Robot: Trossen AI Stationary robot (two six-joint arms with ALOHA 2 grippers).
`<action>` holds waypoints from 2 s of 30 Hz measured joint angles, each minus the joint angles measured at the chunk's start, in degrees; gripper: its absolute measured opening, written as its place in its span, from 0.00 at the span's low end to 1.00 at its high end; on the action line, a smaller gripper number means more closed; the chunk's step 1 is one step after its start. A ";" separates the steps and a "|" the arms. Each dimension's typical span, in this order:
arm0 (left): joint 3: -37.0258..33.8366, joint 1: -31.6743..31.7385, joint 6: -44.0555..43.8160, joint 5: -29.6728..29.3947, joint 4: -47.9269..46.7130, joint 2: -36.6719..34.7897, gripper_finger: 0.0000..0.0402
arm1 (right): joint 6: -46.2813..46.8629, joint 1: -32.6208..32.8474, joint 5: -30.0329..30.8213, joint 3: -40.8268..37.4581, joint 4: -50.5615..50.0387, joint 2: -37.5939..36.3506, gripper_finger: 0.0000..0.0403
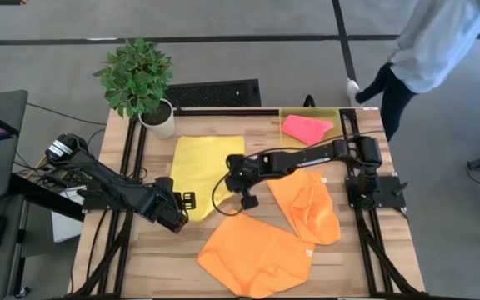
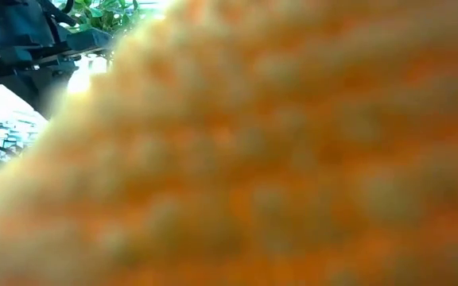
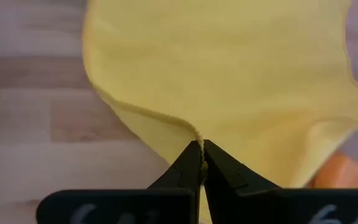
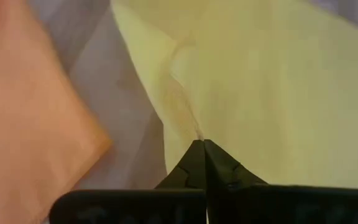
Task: Fold microfiber towels
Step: Fold the yellow microfiber towel
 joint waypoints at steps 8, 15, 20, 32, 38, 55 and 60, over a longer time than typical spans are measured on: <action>0.00 3.77 -0.30 -4.51 -5.19 0.54 0.00 | 8.56 -3.75 0.53 0.02 -3.86 -4.22 0.01; 0.00 10.94 6.40 -10.20 -6.29 0.52 0.00 | 12.31 -5.79 8.65 0.02 -5.89 -5.19 0.01; 0.00 16.80 13.06 -11.87 -6.18 0.52 0.00 | 12.27 -6.75 14.53 -0.02 -8.26 -5.16 0.01; 0.00 27.92 30.48 -12.63 1.56 0.52 0.00 | 12.18 -9.35 18.45 -0.02 -8.23 -5.08 0.01; 0.00 30.26 36.39 -12.63 4.26 0.52 0.00 | 12.14 -9.97 18.51 -0.02 -8.23 -5.05 0.01; -1.57 38.02 32.67 -12.11 4.23 0.52 0.08 | 12.12 -11.00 18.44 -0.04 -7.29 -4.99 0.12; -4.18 40.73 32.94 -10.23 5.05 0.52 0.17 | 12.14 -12.44 18.47 -0.04 -7.03 -4.99 0.18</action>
